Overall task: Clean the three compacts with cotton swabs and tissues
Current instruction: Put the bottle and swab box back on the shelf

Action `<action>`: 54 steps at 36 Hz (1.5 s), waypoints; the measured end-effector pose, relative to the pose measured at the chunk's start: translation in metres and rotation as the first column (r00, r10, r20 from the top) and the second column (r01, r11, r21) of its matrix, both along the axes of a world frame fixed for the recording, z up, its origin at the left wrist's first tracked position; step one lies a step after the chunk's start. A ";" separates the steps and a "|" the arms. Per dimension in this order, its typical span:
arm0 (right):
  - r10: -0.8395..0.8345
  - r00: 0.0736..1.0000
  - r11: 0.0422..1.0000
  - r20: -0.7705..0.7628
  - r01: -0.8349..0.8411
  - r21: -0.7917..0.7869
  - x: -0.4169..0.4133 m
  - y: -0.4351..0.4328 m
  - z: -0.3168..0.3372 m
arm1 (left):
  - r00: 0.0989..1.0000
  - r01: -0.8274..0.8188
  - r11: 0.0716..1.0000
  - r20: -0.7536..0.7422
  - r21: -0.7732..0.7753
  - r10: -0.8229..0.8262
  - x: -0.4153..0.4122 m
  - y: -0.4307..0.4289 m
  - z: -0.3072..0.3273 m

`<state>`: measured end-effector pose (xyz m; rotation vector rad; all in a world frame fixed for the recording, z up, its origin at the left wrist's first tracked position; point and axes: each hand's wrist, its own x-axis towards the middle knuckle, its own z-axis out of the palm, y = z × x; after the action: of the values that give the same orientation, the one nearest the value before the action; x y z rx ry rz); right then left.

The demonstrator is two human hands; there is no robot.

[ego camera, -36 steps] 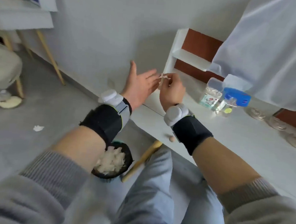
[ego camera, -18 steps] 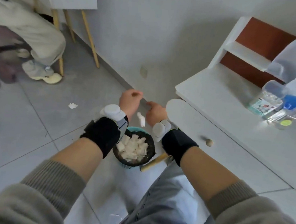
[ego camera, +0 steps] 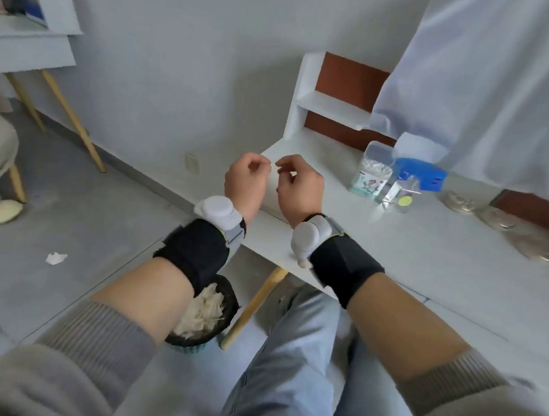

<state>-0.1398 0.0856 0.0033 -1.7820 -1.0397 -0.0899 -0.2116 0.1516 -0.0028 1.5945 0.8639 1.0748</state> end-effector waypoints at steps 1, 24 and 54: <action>-0.046 0.999 0.999 0.007 0.046 0.012 0.017 -0.012 0.005 | 0.999 0.032 0.999 -0.009 0.035 -0.032 0.015 -0.010 0.006; -0.439 0.892 0.872 -0.111 0.393 -0.293 0.225 -0.151 0.015 | 0.892 0.449 0.850 -0.196 0.276 -0.407 0.192 -0.128 0.008; -0.407 0.907 0.912 -0.107 0.396 -0.109 0.235 -0.147 0.025 | 0.853 0.521 0.843 -0.104 0.130 -0.511 0.219 -0.109 -0.014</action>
<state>0.0953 -0.0618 0.0280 -2.0315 -0.5784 -0.1855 0.0077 0.0425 -0.0164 1.8595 0.3507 0.7121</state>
